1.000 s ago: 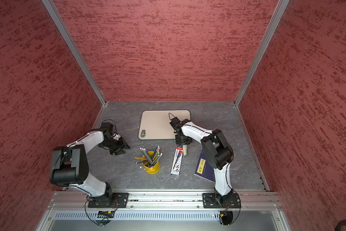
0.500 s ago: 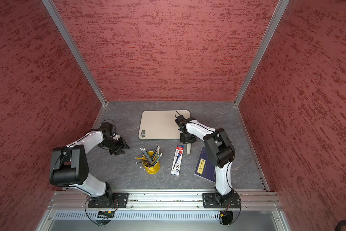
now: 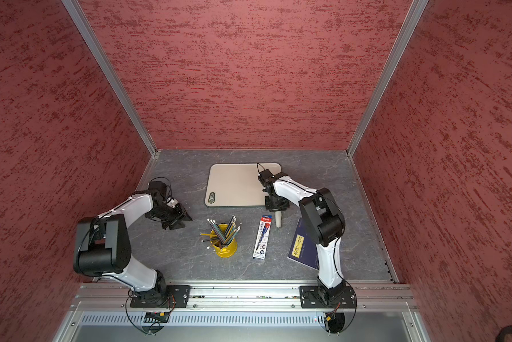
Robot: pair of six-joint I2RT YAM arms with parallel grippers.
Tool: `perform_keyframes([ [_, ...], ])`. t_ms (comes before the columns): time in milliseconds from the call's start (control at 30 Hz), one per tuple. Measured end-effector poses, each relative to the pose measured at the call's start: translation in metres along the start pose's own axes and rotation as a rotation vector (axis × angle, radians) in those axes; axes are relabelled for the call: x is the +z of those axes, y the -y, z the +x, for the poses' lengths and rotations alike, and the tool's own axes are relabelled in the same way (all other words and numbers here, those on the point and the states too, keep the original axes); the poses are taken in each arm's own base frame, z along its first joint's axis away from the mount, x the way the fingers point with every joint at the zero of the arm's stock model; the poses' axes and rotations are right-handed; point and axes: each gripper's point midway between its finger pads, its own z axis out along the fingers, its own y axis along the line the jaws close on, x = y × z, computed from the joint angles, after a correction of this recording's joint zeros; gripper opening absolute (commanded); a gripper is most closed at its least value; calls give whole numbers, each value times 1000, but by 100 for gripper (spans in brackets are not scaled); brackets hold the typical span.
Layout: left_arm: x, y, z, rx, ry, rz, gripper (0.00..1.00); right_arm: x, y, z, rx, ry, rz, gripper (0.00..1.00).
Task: Align the knife with the edge of the cutting board
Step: Place the knife at the edge of the cutting board.
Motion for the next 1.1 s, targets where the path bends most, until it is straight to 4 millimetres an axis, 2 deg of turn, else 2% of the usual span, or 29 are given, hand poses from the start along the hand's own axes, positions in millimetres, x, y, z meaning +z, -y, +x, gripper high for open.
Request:
perform_keyframes([
  [1100, 0, 0, 0, 0, -1, 0, 44, 1, 3, -4, 18, -24, 19, 0],
])
